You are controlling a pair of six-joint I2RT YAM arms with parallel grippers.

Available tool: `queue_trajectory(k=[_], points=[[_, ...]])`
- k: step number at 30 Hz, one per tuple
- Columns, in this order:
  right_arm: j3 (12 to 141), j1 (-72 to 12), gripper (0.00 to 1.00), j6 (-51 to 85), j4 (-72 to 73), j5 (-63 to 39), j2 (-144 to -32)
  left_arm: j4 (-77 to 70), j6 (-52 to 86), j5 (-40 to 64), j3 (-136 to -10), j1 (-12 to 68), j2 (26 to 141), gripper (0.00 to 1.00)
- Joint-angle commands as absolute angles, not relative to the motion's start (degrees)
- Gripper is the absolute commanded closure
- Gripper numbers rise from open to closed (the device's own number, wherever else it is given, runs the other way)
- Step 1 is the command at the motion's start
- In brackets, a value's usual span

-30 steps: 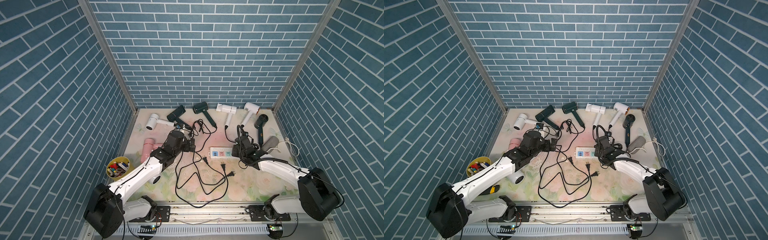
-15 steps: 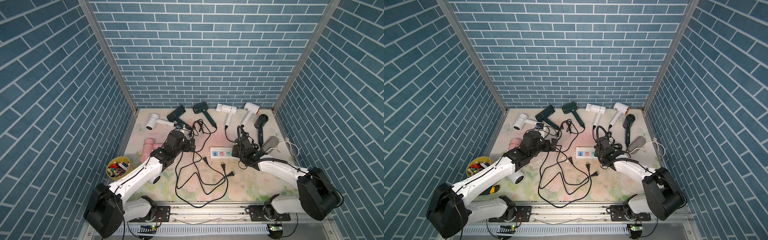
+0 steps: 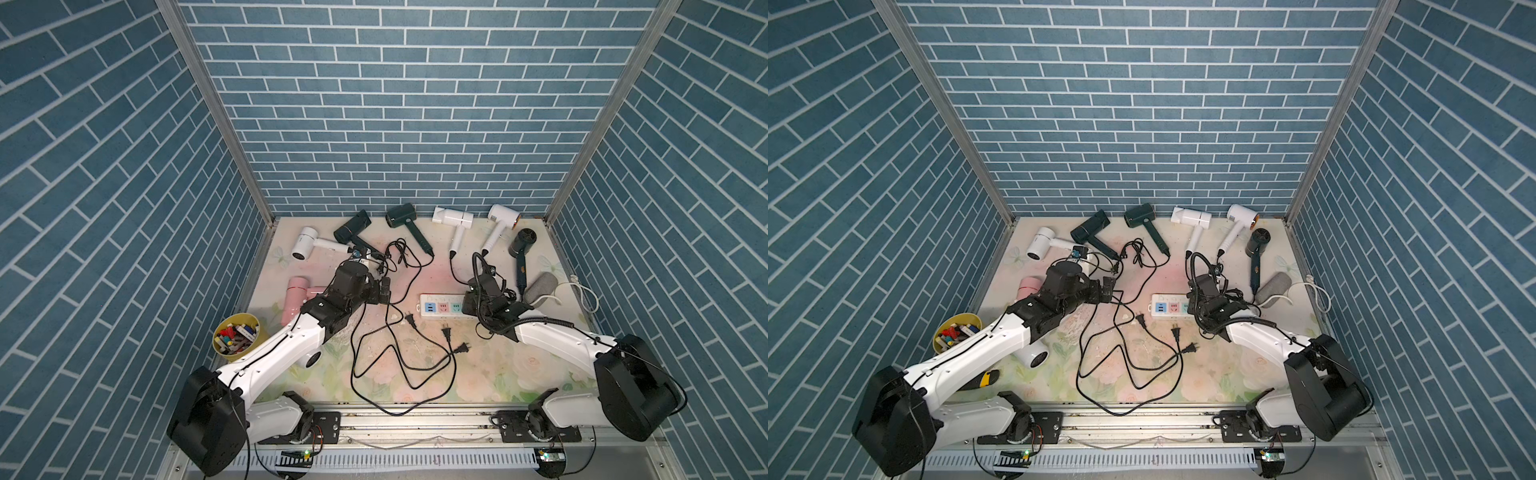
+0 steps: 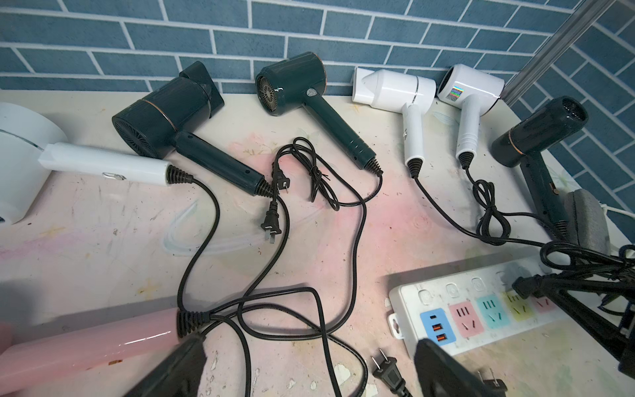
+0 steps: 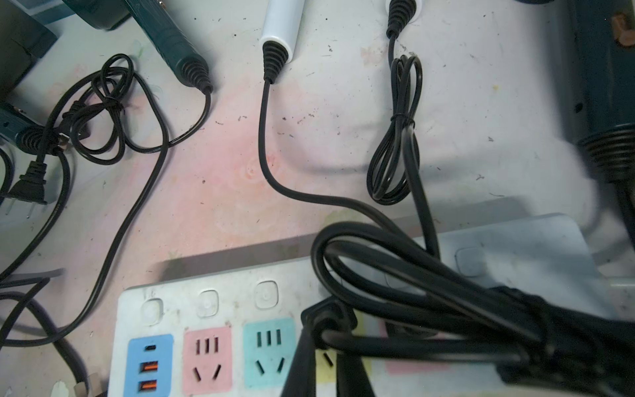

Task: Charge the blow dryers
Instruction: Insert the plug into the socket.

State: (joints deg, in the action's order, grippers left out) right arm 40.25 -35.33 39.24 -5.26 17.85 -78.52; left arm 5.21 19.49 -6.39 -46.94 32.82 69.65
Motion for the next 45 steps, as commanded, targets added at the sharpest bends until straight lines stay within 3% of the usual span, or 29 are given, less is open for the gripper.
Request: queue_trajectory(k=[1,17,45], points=[[39.9,-36.1,1.0,42.7,-11.9,17.5,-79.7,4.2,19.2,-6.5,-46.0,32.7,68.7,0.0],[40.6,-36.4,1.0,42.0,-16.8,22.3,-79.6,4.1,19.2,-6.4,-46.0,32.6,68.7,0.0],[41.4,-38.0,1.0,45.3,-17.9,17.6,-80.0,4.1,19.3,-6.1,-45.9,32.7,68.5,0.0]])
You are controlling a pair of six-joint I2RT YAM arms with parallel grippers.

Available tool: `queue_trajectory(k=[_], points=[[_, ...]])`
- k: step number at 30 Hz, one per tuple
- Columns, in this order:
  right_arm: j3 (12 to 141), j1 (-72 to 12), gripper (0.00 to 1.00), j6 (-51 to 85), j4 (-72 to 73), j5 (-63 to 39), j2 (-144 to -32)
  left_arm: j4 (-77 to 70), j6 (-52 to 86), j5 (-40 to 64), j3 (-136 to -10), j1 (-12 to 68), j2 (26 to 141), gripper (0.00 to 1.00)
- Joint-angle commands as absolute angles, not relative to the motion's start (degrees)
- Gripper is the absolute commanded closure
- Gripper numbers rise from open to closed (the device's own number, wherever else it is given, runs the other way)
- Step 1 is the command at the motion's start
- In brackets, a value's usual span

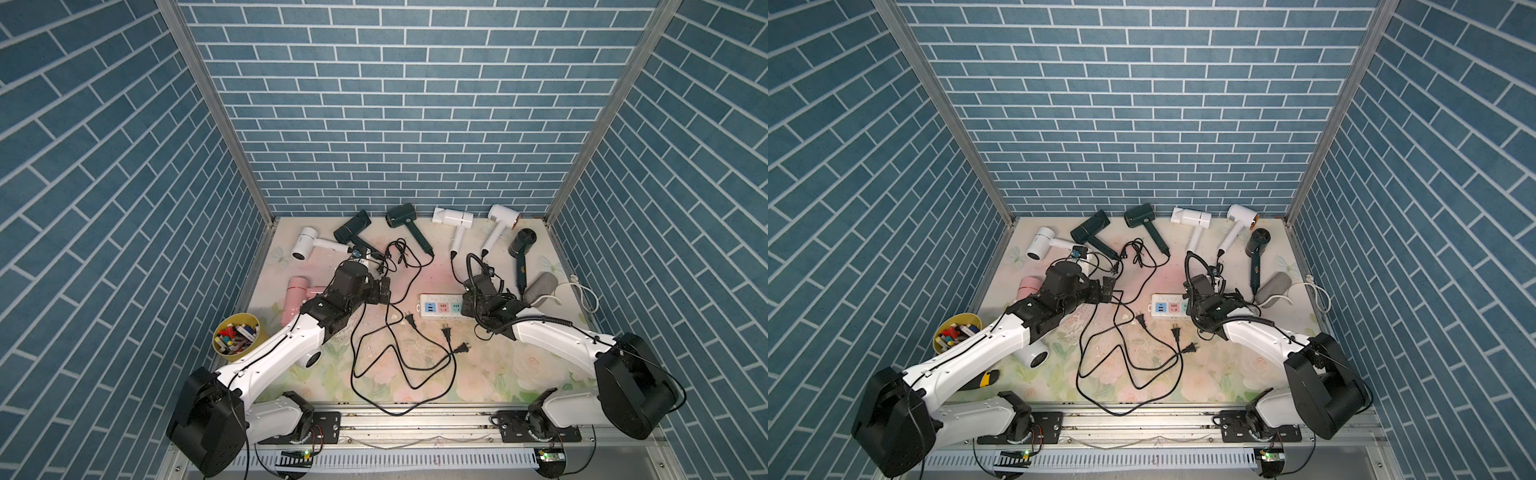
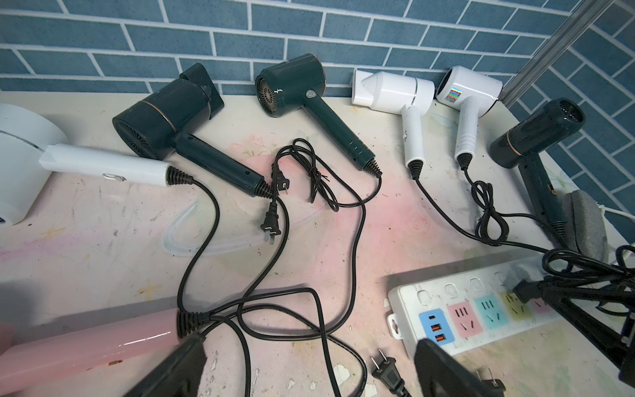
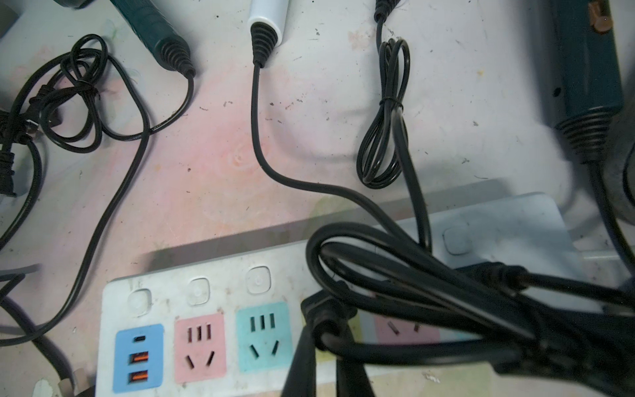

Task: Charge the blow dryers
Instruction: Insert the plug into the socket.

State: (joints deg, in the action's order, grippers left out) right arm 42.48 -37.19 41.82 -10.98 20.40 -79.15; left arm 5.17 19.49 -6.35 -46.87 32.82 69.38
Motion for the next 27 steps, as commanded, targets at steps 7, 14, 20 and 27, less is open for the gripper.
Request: queue_trajectory(k=[7,14,20,27], points=[[42.4,-38.3,1.0,46.0,-19.1,17.7,-80.8,4.1,19.3,-6.2,-46.0,32.7,68.4,0.01],[43.8,-38.5,1.0,46.6,-21.2,17.3,-81.2,4.0,19.4,-6.0,-45.9,32.6,68.5,0.01],[44.5,-38.8,1.0,47.3,-21.8,17.7,-82.6,4.0,19.4,-6.0,-45.9,32.7,68.4,0.01],[46.7,-38.8,1.0,49.8,-26.7,20.7,-84.1,4.0,19.4,-6.0,-45.9,32.7,68.6,0.01]])
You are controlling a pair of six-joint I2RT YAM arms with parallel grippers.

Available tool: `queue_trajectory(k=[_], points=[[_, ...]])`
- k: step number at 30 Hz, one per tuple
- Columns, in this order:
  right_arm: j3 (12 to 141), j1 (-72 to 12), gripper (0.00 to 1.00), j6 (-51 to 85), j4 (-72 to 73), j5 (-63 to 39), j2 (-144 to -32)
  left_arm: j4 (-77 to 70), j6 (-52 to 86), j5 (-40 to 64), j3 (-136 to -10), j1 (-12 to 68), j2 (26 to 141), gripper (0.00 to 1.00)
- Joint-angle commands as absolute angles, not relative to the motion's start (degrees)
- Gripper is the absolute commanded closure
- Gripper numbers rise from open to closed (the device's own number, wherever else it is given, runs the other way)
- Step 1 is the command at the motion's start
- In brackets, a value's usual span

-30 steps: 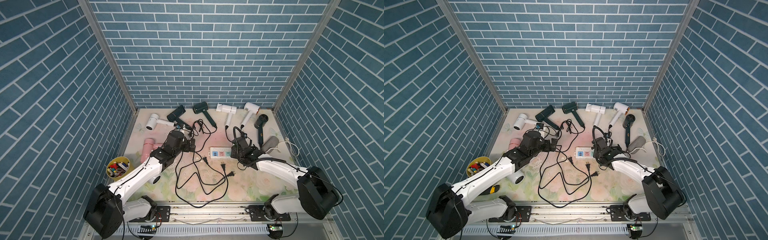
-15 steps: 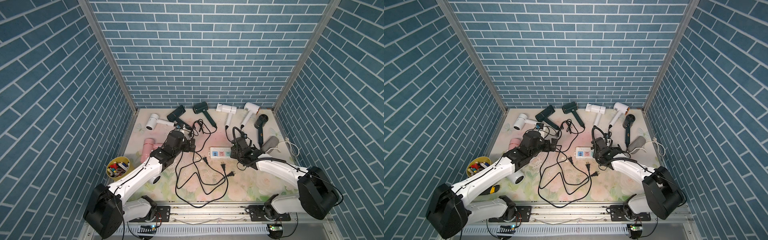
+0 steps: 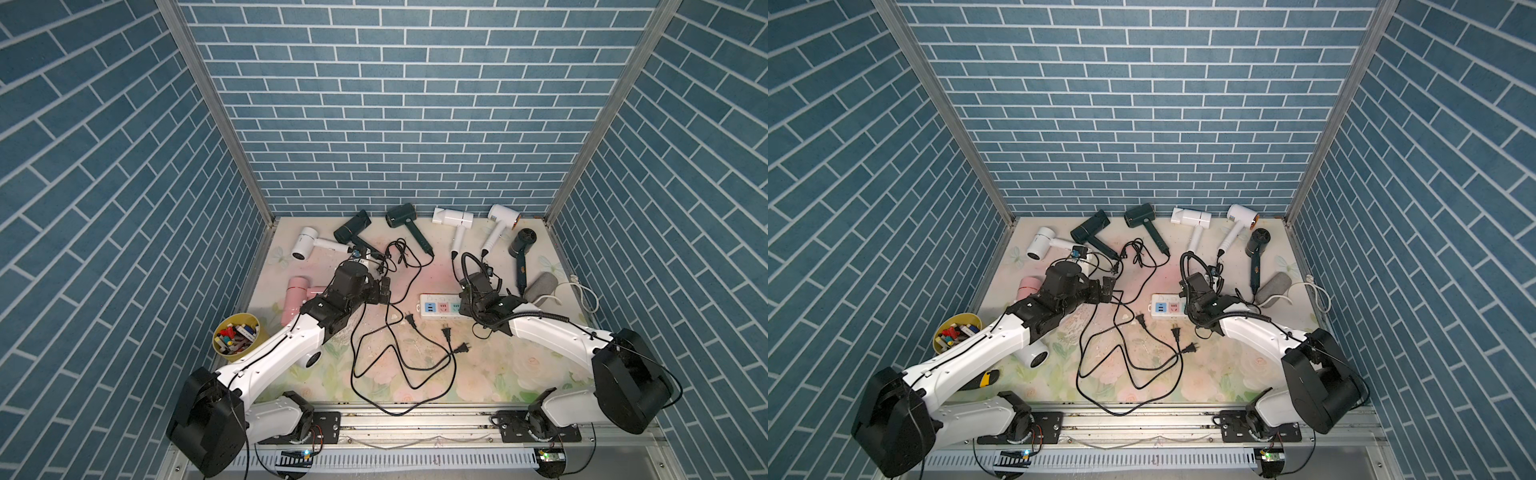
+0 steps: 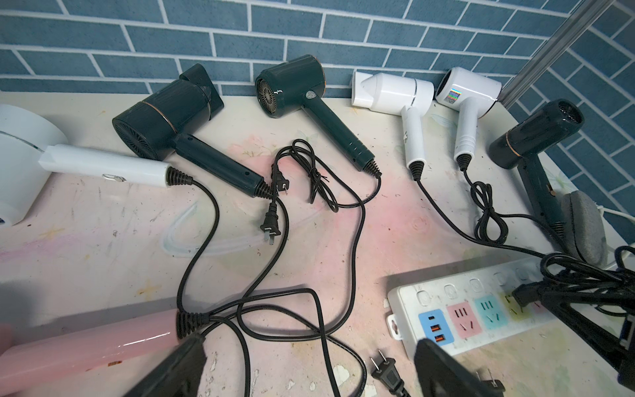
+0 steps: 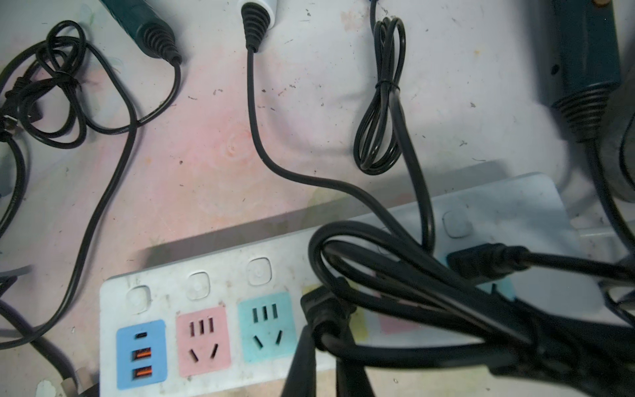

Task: Charge the blow dryers
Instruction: Insert the plug into the socket.

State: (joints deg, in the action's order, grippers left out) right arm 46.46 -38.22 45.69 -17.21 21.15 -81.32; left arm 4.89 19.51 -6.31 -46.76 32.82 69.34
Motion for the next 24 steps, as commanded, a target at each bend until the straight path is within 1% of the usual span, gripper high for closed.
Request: queue_trajectory(k=[1,11,20,24], points=[[47.3,-38.8,1.0,50.1,-27.7,21.2,-84.6,3.9,19.5,-5.9,-45.9,32.7,68.5,0.01],[49.7,-38.8,1.0,52.0,-30.3,21.5,-87.8,3.9,19.4,-5.8,-45.8,32.6,68.5,0.0],[51.1,-38.9,1.0,52.1,-31.6,18.9,-89.0,3.9,19.5,-5.8,-45.8,32.7,68.5,0.01],[51.4,-39.0,1.0,51.0,-32.0,16.1,-89.9,3.8,19.5,-5.8,-45.8,32.6,68.5,0.01]])
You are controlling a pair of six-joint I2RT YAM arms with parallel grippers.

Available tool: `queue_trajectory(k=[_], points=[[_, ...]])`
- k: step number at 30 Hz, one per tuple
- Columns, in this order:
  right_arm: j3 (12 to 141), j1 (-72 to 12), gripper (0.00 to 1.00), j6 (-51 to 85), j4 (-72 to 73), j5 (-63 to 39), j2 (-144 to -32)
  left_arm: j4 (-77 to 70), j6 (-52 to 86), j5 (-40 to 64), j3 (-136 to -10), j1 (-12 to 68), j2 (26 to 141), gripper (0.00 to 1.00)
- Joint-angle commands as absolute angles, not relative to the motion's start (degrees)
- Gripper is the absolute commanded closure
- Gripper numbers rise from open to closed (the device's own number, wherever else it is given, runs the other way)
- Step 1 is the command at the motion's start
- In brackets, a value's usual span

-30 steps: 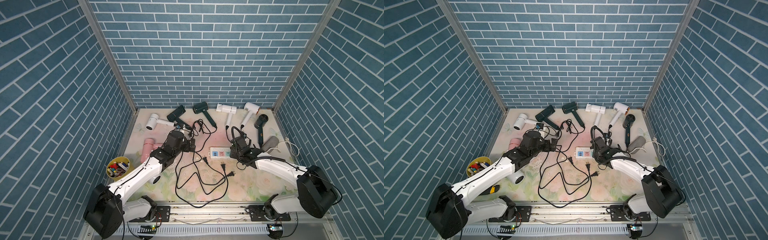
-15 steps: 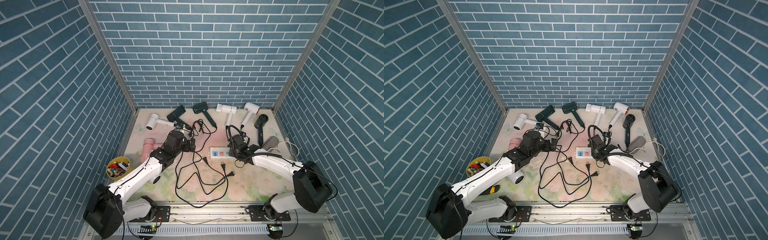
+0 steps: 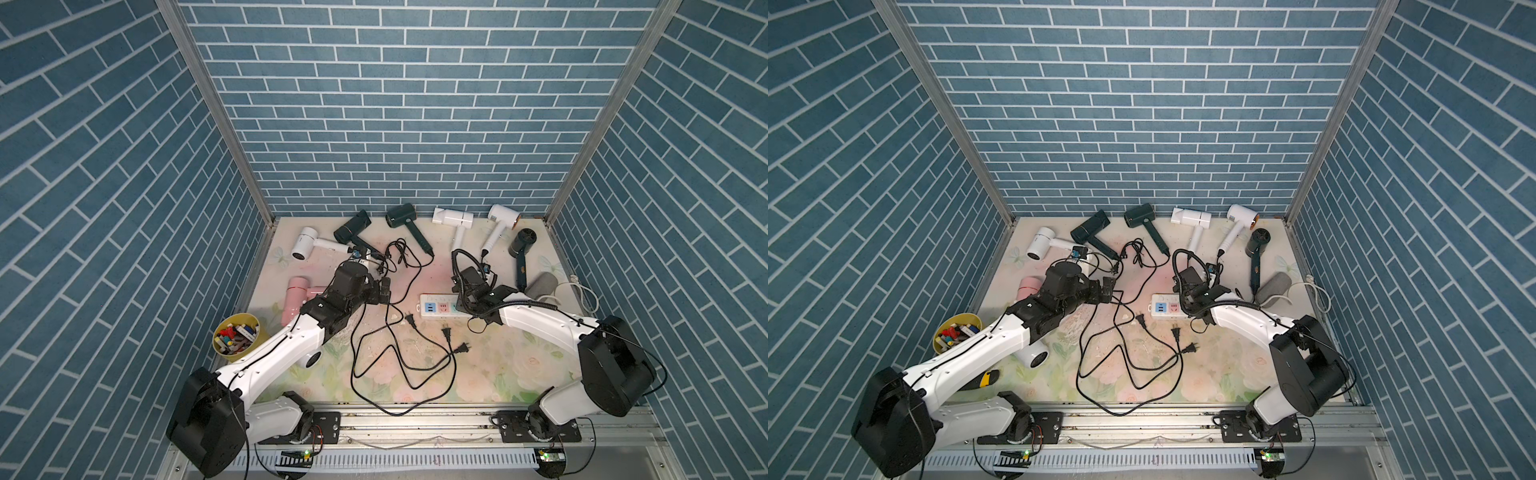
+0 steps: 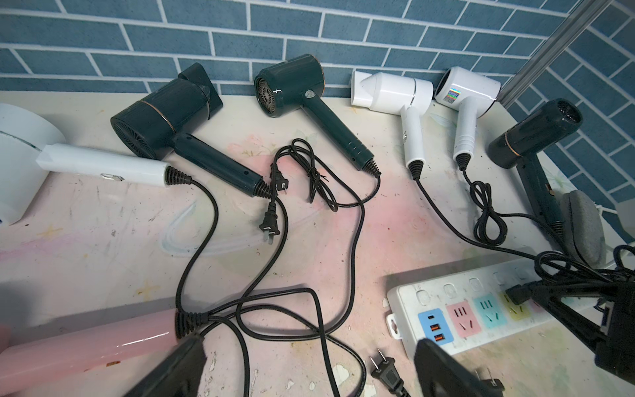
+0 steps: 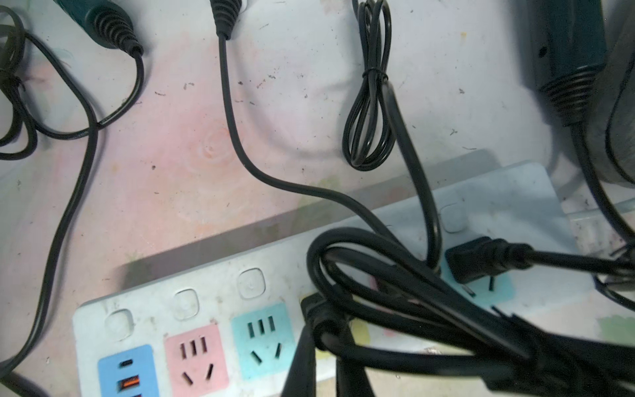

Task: Charge the blow dryers
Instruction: Insert the plug into the socket.

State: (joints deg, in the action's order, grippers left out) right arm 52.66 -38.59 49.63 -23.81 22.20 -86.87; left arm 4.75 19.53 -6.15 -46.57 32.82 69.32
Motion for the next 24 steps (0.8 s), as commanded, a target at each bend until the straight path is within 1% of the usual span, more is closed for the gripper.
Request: queue_trajectory(k=[1,5,11,15,23,24], points=[[51.5,-39.0,1.0,50.6,-31.9,15.5,-90.5,3.9,19.4,-5.8,-45.8,32.6,68.5,0.01],[52.2,-38.9,1.0,49.1,-31.8,12.4,-93.4,4.0,19.5,-5.9,-45.8,32.7,68.3,0.01],[51.3,-38.8,1.0,47.2,-33.0,9.2,-94.2,4.0,19.4,-5.8,-45.8,32.7,68.4,0.01],[50.5,-37.3,1.0,45.8,-31.8,6.6,-95.9,4.0,19.4,-5.9,-45.9,32.7,68.4,0.0],[53.6,-36.8,1.0,43.1,-33.0,6.8,-97.4,4.0,19.3,-6.2,-45.9,32.7,69.1,0.01],[54.4,-36.9,0.98,42.7,-33.9,7.1,-96.7,4.0,19.3,-6.2,-45.9,32.6,69.0,0.0]])
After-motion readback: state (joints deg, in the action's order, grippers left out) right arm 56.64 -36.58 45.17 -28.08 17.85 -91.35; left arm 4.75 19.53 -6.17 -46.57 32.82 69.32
